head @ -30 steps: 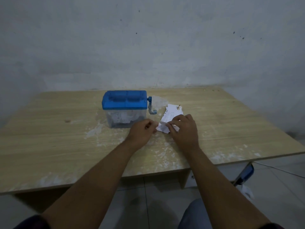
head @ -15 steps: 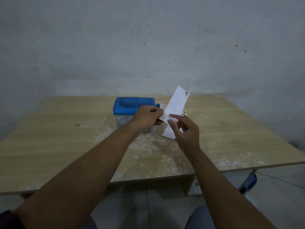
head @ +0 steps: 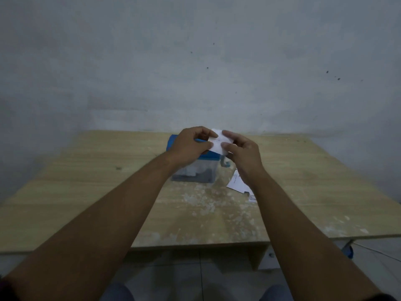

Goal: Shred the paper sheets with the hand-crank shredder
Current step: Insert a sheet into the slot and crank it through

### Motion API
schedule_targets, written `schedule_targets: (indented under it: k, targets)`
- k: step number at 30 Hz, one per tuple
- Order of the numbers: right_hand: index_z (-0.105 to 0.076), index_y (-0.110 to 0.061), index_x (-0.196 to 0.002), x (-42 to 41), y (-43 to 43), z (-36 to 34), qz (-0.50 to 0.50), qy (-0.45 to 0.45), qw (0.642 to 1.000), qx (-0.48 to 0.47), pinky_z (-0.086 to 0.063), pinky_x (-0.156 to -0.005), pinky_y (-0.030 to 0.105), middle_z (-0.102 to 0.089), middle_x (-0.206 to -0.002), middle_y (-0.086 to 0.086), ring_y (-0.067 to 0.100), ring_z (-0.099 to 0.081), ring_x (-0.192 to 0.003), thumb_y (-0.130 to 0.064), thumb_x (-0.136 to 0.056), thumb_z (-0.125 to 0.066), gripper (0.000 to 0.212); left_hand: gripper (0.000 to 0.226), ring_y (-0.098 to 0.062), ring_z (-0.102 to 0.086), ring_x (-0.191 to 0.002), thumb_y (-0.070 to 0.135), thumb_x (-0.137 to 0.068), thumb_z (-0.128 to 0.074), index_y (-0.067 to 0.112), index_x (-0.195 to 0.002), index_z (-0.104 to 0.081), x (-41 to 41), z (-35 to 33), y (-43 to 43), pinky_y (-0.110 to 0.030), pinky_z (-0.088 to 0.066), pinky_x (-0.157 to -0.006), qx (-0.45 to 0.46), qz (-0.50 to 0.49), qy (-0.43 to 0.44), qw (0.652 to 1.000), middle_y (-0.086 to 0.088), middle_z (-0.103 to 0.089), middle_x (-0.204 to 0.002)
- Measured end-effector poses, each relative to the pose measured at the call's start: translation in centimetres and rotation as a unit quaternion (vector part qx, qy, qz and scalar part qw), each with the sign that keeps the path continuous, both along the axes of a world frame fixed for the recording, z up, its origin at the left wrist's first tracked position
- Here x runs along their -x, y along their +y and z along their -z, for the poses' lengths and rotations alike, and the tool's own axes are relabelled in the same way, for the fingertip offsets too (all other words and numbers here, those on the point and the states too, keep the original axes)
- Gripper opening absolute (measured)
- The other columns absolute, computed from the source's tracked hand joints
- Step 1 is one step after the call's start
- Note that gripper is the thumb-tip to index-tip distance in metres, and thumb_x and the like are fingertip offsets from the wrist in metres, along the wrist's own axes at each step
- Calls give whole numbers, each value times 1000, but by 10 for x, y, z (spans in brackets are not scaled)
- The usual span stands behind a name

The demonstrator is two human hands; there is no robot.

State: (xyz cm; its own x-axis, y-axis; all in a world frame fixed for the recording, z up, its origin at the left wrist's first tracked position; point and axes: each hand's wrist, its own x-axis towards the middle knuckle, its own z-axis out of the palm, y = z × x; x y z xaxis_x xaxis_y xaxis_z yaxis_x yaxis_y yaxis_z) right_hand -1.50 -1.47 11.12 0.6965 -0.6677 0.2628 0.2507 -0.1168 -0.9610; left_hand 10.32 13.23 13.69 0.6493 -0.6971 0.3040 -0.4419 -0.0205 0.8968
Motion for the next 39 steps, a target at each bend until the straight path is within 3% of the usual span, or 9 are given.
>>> schedule_targets:
  k: [4,8,13,17,20,28,35,37,39]
  targets:
    - [-77,-17,-124,-18,-2,-26,-24,46,993,109,-64,-87,34,-79,-105,1,21,-76,-96,5,-88,-76,42,18,-7,-74,-96,12,-95,-78,27,-105,-82,-26,-6,13,-27,-62,-88,-6,-44,-68,997,11,-78,-103]
    - [-79,-17,-118,-42,-3,-44,-7,61,983,172,-64,-78,31,-74,-89,2,14,-71,-78,7,-82,-81,42,20,-11,-74,-100,6,-89,-84,24,-97,-83,-52,-11,23,-29,-61,-96,16,-87,-96,991,4,-79,-106]
    - [-80,-19,-114,-64,-3,-55,14,84,961,262,-62,-73,23,-77,-95,3,16,-74,-80,6,-83,-80,39,20,-12,-74,-95,-2,-87,-83,17,-95,-84,-70,-9,28,-8,-56,-83,-8,-116,-119,986,0,-79,-103]
    - [-80,-23,-112,-74,-3,-47,34,104,943,313,-58,-69,17,-75,-91,-4,11,-71,-78,0,-84,-81,36,21,-14,-72,-95,-6,-86,-81,12,-94,-84,-78,-2,26,-11,-55,-89,-11,-113,-121,986,-1,-78,-100]
    - [-80,-24,-110,-77,-7,-38,42,121,936,328,-56,-71,18,-73,-89,-7,11,-70,-78,-3,-83,-82,35,16,-11,-68,-94,-3,-88,-81,12,-94,-85,-80,6,22,1,-47,-81,-25,-108,-134,985,2,-76,-99]
    - [-79,-24,-111,-78,-17,-24,49,137,934,326,-64,-84,34,-75,-88,-6,14,-72,-82,-2,-83,-84,36,15,-7,-69,-97,9,-94,-78,23,-93,-83,-85,20,10,1,-46,-81,-32,-105,-152,982,10,-77,-99]
    - [-76,-29,-118,-81,-23,-29,31,150,938,312,-62,-85,30,-77,-89,-3,14,-74,-84,0,-80,-85,48,14,-4,-69,-105,21,-95,-79,23,-108,-85,-86,27,2,-22,-52,-103,-21,-90,-125,988,10,-79,-109]
    - [-75,-29,-119,-80,-25,-28,22,150,939,307,-61,-81,27,-77,-87,-1,13,-74,-83,-2,-79,-86,50,16,2,-69,-102,29,-92,-82,26,-108,-85,-86,29,1,-20,-53,-101,-17,-88,-129,988,14,-79,-106]
    - [-75,-30,-120,-80,-25,-27,16,142,944,296,-58,-76,23,-76,-84,-1,12,-73,-81,-4,-79,-87,50,24,9,-67,-101,39,-85,-88,29,-107,-85,-86,32,2,-9,-50,-95,-15,-81,-123,989,20,-78,-104]
